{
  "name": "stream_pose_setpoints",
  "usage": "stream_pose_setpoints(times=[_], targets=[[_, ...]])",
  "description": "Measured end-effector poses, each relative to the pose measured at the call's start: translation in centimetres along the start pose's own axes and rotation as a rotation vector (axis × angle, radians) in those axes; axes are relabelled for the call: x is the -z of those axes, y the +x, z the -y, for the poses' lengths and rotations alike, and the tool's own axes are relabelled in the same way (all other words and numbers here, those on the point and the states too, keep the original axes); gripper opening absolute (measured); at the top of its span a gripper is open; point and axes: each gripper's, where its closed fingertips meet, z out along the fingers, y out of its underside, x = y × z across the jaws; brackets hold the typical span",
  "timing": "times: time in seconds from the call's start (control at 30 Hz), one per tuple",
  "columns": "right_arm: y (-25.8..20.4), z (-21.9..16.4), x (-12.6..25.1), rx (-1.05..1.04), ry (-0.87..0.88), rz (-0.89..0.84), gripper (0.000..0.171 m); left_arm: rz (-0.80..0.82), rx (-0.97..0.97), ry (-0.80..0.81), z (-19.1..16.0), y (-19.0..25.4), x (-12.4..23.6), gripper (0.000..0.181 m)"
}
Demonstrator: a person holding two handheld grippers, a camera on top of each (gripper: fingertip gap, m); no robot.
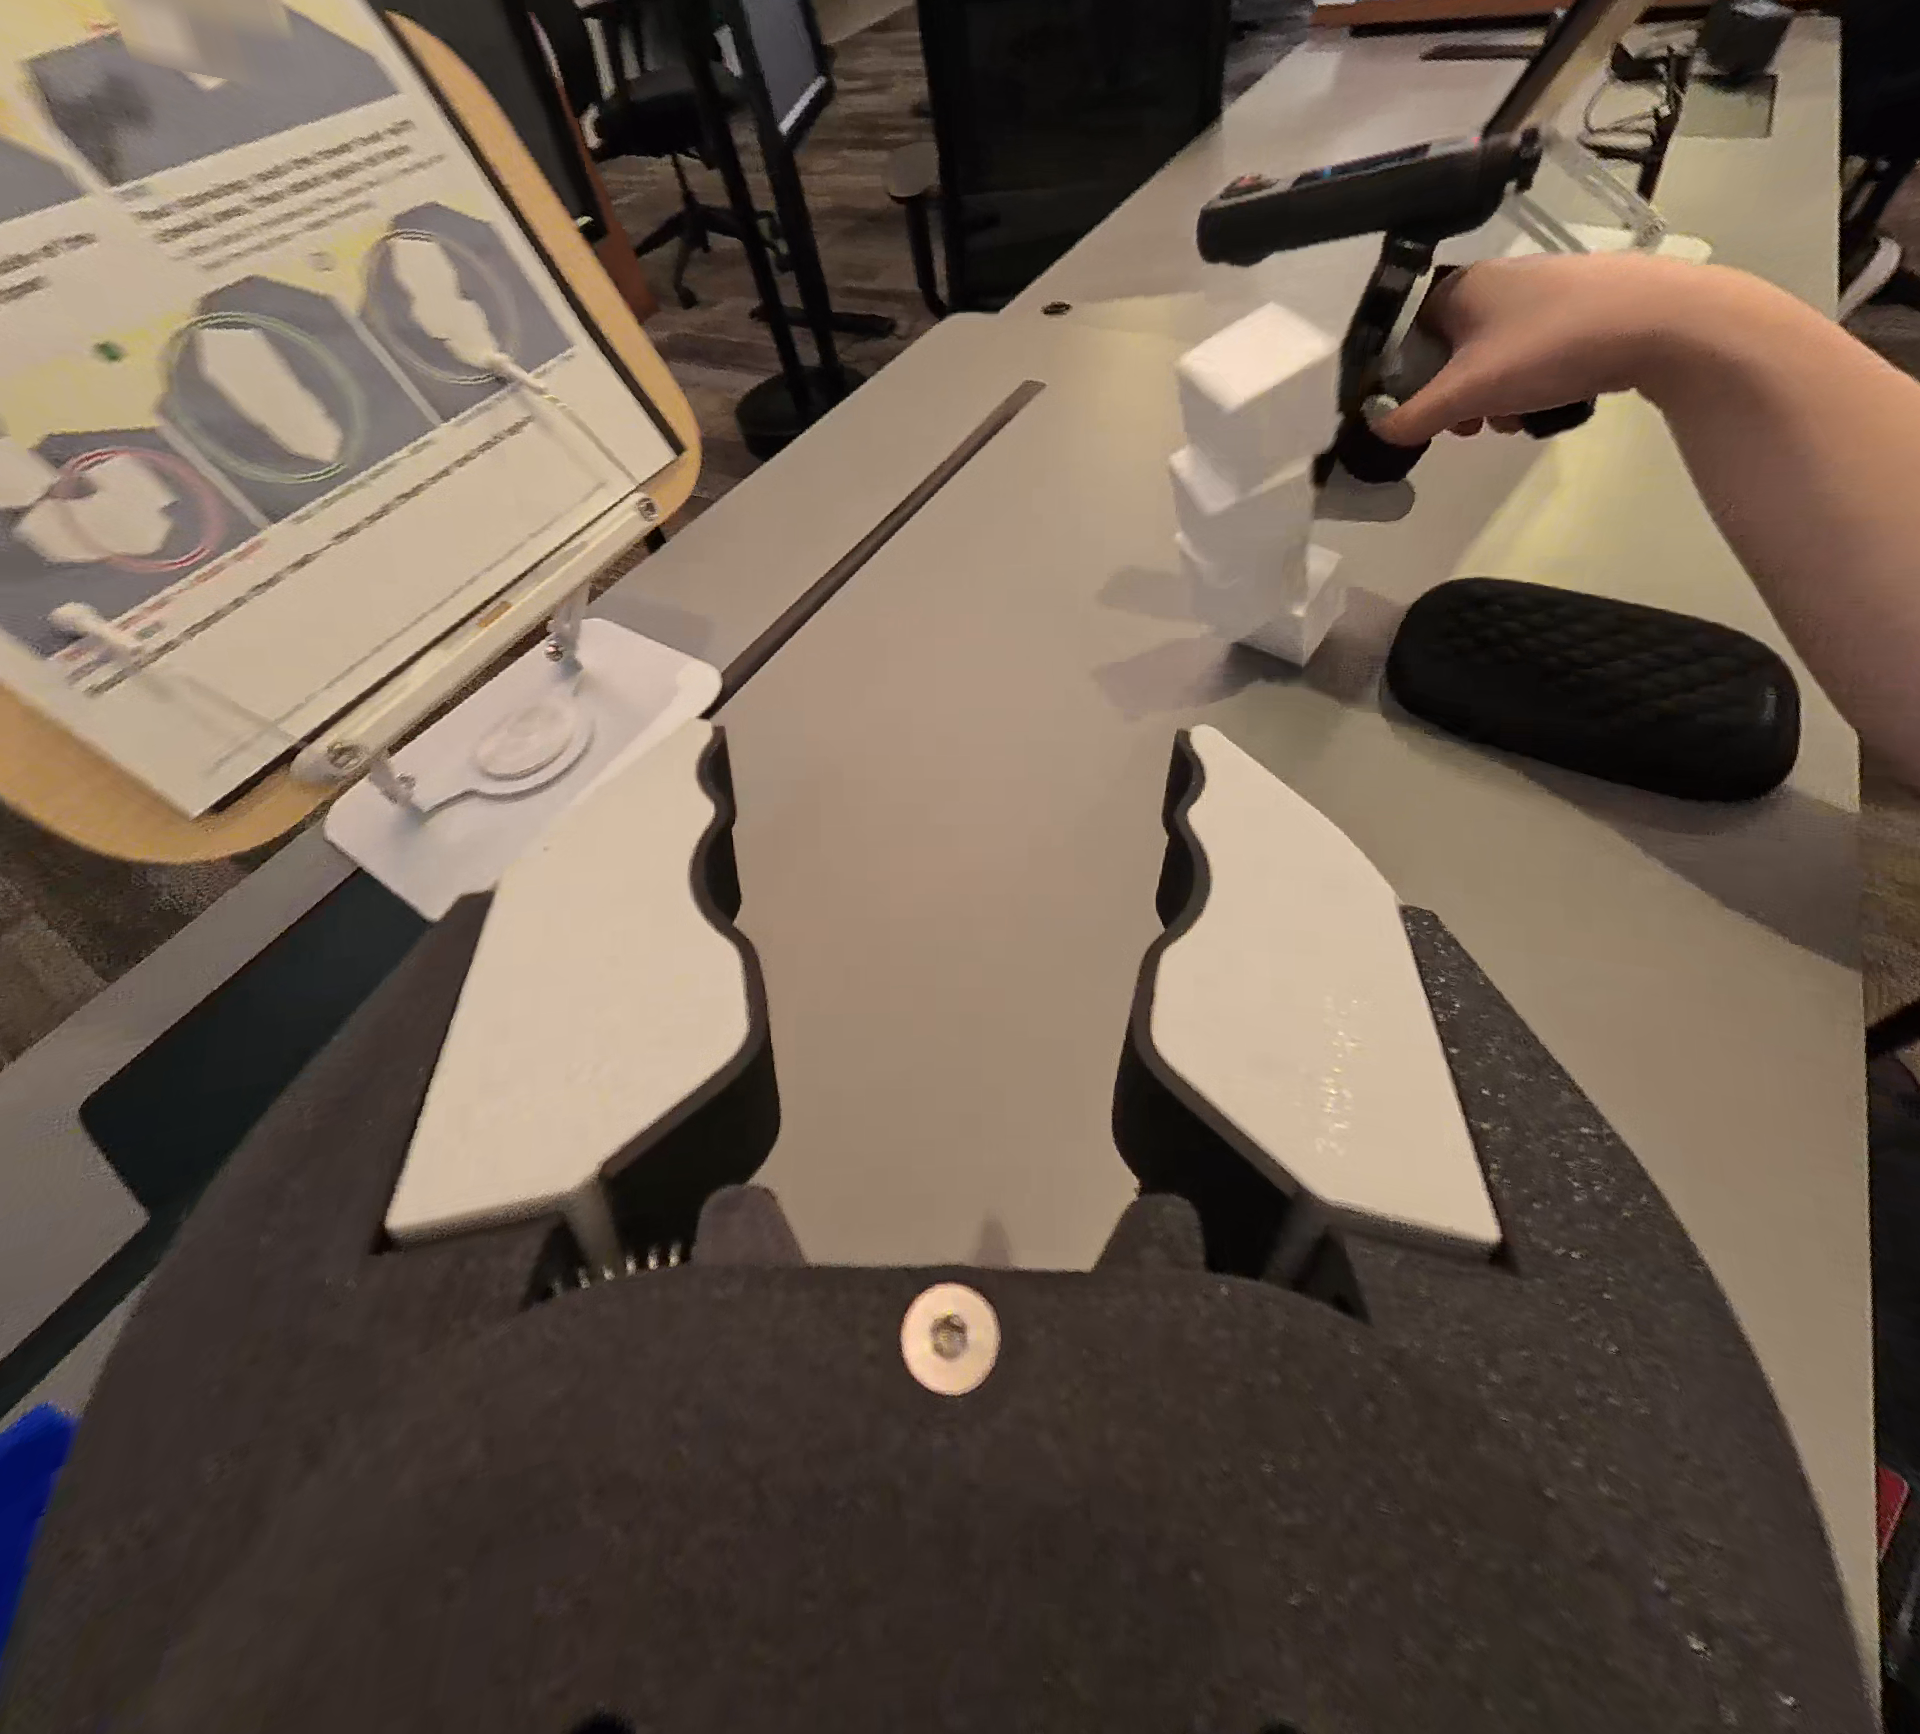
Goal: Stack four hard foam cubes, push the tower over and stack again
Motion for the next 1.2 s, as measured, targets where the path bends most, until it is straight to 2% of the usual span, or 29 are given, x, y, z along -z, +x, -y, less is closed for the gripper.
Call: stream_pose_setpoints(times=[0.13,0.3,0.43,0.57,0.7,0.83,0.93,1.1,1.2], targets=[[-7.1,2.9,0.5,0.172,-0.026,-0.046,0.035,0.048,0.031,0.080,-0.5,-1.9,1.7,0.073],[-13.5,6.2,2.1,0.348,0.031,-0.122,0.035,0.069,0.065,0.035,-1.8,-3.4,2.1,0.073],[-16.8,7.9,4.0,0.471,0.182,-0.109,0.035,0.155,0.029,-0.122,-5.0,-5.1,1.3,0.076],[-19.4,9.0,7.0,0.628,0.465,-0.061,0.036,0.234,0.033,-0.212,-7.0,-7.0,1.5,0.077],[-20.1,8.9,10.5,0.777,0.793,-0.051,0.041,0.249,0.061,-0.178,-6.7,-7.6,2.6,0.076],[-18.7,7.4,10.2,0.769,0.842,0.089,0.044,0.311,0.074,-0.180,-6.8,-8.5,4.2,0.074],[-17.2,7.5,10.0,0.743,0.896,0.191,0.047,0.361,0.069,-0.248,-7.9,-9.0,4.7,0.073],[-17.2,8.0,10.2,0.705,1.076,0.473,0.047,0.360,0.031,-0.363,-9.8,-8.5,4.5,0.064],[-17.2,7.7,8.7,0.686,1.125,0.576,0.046,0.293,-0.212,-0.515,-10.8,-7.9,3.5,0.068]])
